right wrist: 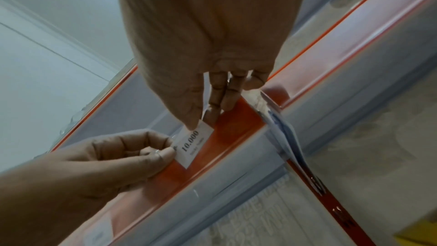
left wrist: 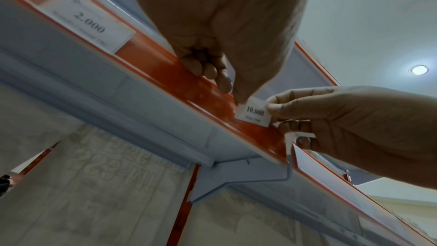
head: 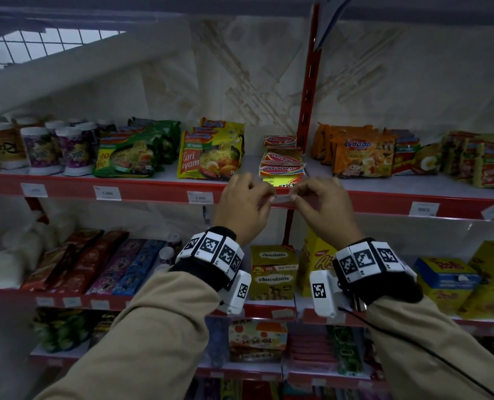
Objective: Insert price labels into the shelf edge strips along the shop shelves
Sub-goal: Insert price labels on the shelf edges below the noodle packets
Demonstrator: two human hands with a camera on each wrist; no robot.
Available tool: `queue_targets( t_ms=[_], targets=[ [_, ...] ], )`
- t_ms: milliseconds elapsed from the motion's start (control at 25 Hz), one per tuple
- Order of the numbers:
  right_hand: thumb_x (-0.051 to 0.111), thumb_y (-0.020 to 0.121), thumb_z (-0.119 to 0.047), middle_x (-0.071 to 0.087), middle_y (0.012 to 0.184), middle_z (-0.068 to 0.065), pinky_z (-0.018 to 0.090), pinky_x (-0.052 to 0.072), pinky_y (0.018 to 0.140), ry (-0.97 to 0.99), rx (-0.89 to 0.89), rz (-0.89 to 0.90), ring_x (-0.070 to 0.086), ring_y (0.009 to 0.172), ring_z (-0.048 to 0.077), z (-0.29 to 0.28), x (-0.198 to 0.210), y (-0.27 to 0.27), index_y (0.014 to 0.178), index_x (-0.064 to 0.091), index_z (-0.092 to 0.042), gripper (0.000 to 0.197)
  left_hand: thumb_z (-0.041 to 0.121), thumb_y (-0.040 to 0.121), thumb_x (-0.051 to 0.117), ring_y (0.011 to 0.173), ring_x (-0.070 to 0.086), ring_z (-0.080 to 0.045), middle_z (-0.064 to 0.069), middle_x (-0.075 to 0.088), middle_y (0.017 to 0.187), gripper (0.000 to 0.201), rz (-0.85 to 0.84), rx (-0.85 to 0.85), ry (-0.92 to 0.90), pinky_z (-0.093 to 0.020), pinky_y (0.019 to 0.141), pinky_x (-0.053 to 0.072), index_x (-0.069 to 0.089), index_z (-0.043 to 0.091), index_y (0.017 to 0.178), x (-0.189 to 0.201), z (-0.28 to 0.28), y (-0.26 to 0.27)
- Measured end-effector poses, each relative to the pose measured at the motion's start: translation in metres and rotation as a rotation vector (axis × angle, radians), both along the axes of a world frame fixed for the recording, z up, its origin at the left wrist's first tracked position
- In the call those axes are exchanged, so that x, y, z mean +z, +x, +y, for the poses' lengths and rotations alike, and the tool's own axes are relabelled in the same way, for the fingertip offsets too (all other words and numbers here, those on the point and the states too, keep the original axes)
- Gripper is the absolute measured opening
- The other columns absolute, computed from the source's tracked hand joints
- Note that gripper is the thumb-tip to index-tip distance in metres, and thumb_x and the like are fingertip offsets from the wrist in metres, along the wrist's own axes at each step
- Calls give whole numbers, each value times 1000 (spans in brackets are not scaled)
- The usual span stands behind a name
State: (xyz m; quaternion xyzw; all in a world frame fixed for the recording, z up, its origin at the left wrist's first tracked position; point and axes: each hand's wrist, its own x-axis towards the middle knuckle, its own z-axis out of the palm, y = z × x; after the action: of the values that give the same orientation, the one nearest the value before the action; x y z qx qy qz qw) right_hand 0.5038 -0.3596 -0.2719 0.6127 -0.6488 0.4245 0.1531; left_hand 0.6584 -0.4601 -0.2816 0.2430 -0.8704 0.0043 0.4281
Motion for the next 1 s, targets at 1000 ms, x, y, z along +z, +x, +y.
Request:
queue_targets(
  t_ms=[1000],
  targets=[
    [62, 87, -26, 59, 100, 2, 40, 39, 81, 162, -279, 241, 50, 97, 26, 12, 6, 9, 100, 57, -18, 16, 29, 94, 53, 92, 43, -22, -5, 50, 98, 16, -98, 40, -25, -34, 77, 39, 55, 14, 99, 4, -3, -2]
  ],
)
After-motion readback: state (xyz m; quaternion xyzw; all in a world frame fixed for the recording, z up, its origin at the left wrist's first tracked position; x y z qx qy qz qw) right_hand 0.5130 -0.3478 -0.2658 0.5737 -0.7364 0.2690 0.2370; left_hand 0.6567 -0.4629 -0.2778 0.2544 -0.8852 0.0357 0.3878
